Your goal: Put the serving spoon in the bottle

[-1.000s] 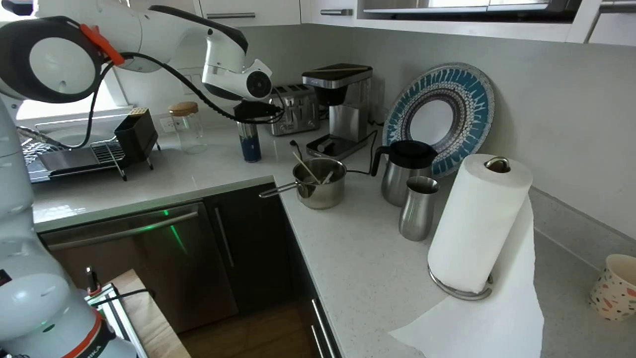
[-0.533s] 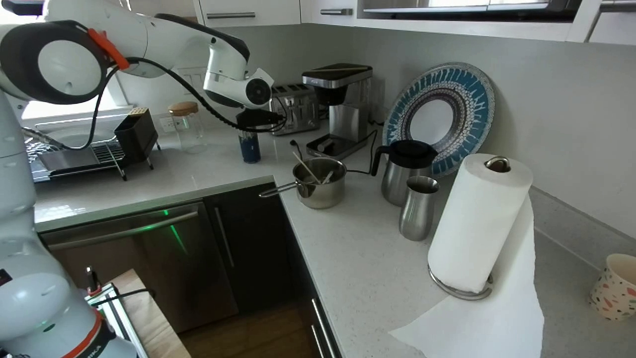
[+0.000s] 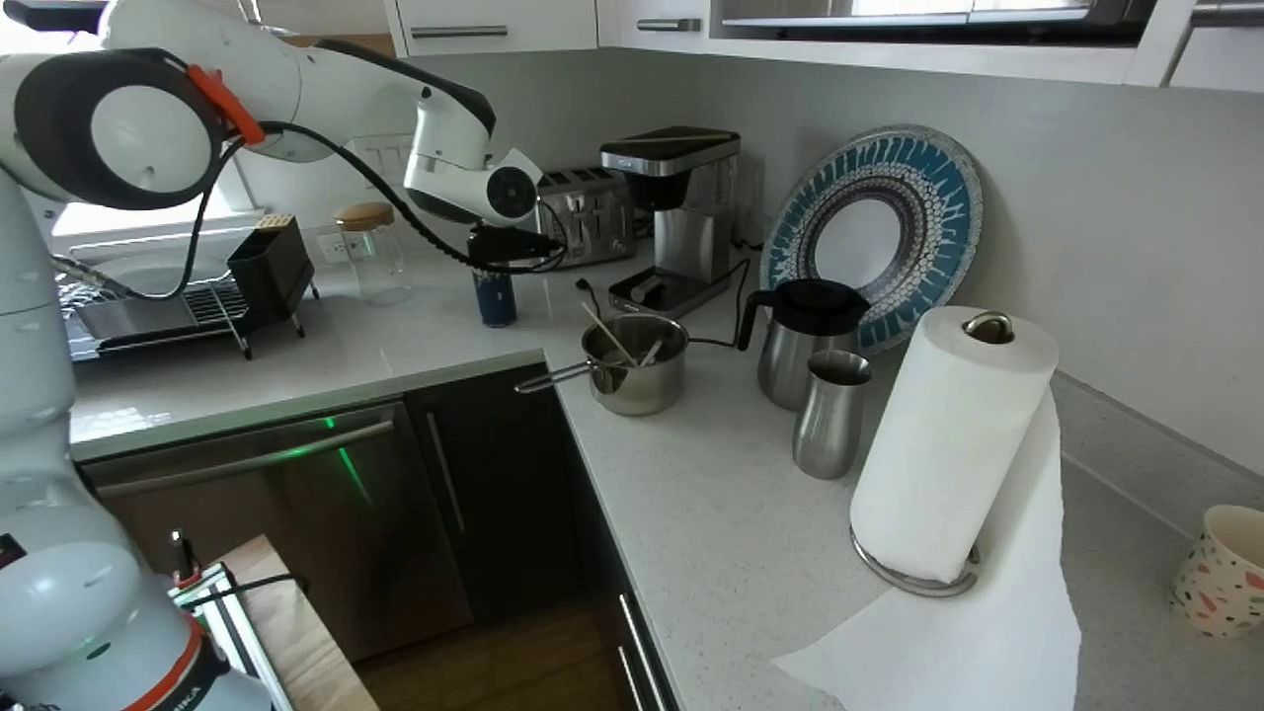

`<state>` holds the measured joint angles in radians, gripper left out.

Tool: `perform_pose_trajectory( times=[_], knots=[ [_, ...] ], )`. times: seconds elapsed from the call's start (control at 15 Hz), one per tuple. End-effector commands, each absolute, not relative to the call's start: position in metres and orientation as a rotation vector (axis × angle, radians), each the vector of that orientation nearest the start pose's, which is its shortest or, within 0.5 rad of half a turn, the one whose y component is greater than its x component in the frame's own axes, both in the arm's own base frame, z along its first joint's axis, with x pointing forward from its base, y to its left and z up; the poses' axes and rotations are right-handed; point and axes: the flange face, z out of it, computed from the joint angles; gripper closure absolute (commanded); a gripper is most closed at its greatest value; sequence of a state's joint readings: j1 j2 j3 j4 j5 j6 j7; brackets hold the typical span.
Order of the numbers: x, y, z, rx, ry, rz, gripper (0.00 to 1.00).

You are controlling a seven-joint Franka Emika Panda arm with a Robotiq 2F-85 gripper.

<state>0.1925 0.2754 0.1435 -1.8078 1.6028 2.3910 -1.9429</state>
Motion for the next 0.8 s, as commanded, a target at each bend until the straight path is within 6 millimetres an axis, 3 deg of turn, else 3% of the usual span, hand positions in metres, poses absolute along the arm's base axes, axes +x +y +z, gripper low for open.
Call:
perform_pose_trajectory(
  times=[0.0, 0.07, 0.13, 0.6, 0.73],
  knots=[
    [0.618, 0.223, 0.429, -1.839, -1.126, -1.236, 0.97],
    [0.619, 0.224, 0.428, -1.839, -1.126, -1.233, 0.63],
    [0.618, 0.225, 0.429, -1.84, -1.126, -1.232, 0.62],
    [0.616, 0.226, 0.444, -1.821, -1.141, -1.253, 0.08],
    [0.609, 0.223, 0.459, -1.819, -1.159, -1.257, 0.0]
  ],
)
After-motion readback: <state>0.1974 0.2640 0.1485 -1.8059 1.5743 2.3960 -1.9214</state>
